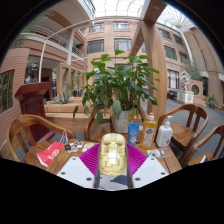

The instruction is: Arrange mouse

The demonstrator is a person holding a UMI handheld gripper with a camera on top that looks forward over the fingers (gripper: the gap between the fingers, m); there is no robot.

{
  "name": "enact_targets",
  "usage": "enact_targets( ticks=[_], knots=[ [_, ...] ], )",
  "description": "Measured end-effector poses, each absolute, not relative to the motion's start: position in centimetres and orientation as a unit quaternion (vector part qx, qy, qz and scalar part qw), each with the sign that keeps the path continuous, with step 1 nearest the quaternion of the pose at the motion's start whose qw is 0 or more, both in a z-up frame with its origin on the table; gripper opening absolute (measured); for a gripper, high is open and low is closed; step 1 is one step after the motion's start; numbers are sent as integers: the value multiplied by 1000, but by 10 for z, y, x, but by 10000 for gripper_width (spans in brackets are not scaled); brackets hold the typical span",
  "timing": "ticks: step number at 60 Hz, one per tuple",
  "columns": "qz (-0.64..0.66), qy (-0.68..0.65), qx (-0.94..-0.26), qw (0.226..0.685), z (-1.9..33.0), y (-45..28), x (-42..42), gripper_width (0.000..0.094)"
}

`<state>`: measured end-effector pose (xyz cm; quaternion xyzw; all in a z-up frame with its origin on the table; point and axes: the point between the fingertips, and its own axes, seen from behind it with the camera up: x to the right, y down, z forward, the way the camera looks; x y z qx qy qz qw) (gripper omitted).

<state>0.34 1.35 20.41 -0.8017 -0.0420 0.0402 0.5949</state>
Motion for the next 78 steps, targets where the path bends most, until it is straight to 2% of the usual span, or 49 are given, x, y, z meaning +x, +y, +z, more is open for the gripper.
enact_targets(
  ticks=[7,13,19,28,31,37,40,65,78],
  knots=[
    [11,-19,-850,526,110,42,53,368],
    [-1,-7,-874,486,51,46,78,369],
    [-6,0,-889,457,17,45,89,383],
    [14,21,-905,426,-11,40,93,480],
    [14,23,-903,429,-6,40,95,550],
    [-2,20,-896,444,15,29,100,880],
    [-6,17,-891,454,31,21,99,847],
    [-47,-5,-850,525,189,-98,91,854],
    [-53,-14,-844,534,220,-152,82,852]
  ],
)
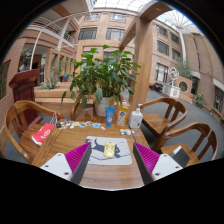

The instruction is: Arrange mouse

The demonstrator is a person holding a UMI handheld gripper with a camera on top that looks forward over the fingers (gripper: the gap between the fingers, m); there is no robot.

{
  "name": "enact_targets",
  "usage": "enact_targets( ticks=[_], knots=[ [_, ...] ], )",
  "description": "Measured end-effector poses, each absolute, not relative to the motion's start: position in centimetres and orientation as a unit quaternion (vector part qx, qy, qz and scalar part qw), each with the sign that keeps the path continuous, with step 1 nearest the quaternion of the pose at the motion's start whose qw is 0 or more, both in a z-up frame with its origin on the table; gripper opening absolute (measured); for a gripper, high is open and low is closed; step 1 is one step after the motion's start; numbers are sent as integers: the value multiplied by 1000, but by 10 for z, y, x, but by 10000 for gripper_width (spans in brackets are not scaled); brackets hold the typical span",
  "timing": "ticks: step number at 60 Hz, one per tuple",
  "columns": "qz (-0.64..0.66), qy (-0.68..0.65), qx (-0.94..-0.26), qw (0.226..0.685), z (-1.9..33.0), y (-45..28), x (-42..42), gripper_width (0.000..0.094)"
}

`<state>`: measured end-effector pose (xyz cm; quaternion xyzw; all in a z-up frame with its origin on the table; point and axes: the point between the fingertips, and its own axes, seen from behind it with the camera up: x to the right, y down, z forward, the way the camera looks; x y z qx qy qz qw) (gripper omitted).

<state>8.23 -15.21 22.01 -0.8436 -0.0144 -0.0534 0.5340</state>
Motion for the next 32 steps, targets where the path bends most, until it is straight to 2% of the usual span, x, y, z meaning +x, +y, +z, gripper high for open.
enact_targets(
  ticks=[14,32],
  knots=[
    [-51,-25,-843,534,226,-194,76,855],
    [-52,-34,-847,529,218,-201,73,854]
  ],
)
